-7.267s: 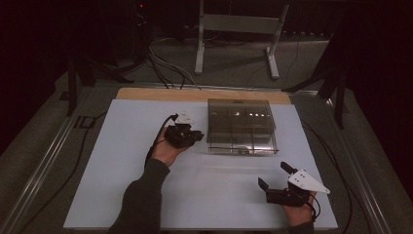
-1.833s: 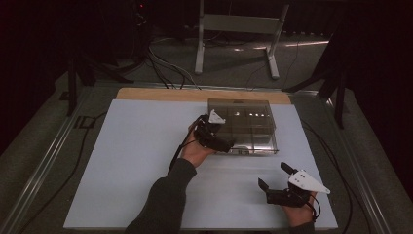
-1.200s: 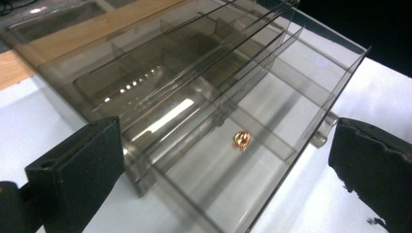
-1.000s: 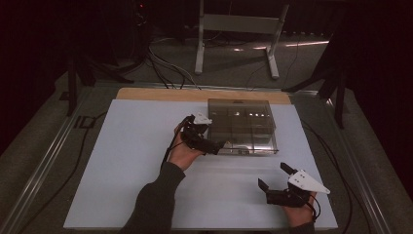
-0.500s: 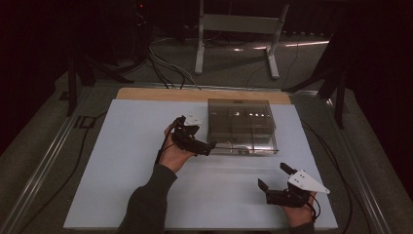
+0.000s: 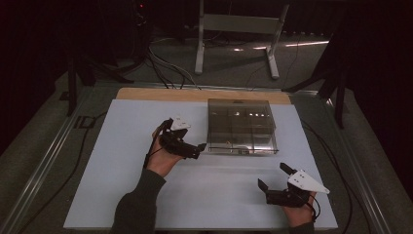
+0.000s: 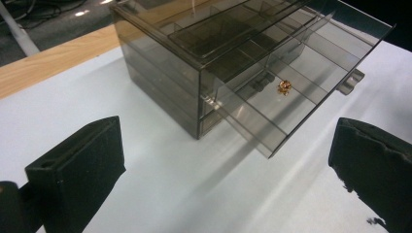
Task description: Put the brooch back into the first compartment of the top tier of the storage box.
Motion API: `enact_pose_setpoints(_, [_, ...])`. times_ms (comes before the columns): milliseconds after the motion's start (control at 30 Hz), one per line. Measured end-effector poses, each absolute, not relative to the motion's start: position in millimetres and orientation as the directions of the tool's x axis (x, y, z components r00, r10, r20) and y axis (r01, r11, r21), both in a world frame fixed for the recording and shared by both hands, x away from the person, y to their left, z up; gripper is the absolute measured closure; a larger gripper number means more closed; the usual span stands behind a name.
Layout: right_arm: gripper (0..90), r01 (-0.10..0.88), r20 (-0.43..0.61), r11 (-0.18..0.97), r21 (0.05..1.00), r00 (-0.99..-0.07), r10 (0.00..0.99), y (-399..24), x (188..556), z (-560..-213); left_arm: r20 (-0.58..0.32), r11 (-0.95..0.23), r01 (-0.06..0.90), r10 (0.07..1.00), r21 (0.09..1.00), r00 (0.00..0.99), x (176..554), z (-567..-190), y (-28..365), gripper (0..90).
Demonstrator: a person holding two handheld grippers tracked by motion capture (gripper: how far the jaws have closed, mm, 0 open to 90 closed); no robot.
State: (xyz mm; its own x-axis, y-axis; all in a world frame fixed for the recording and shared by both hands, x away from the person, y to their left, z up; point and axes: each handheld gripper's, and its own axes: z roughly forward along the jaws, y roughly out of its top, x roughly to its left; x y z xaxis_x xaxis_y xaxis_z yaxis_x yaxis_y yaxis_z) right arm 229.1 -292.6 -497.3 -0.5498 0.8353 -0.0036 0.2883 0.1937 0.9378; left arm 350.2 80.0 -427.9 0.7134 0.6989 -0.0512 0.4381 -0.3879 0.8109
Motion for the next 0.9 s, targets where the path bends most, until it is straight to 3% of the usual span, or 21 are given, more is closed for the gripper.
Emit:
enact_pose_setpoints(400, [0.1,0.289,-0.003,0.195,0.937,-0.552,0.834,-292,229,-498,-0.022,-0.338,0.393,0.734,0.855,0.679,329,-430,120,0.3])
enact_pose_setpoints(900, [0.1,0.29,-0.005,0.201,0.936,-0.559,0.829,-290,229,-498,-0.031,-0.285,0.409,0.788,0.867,0.615,307,-459,161,0.3])
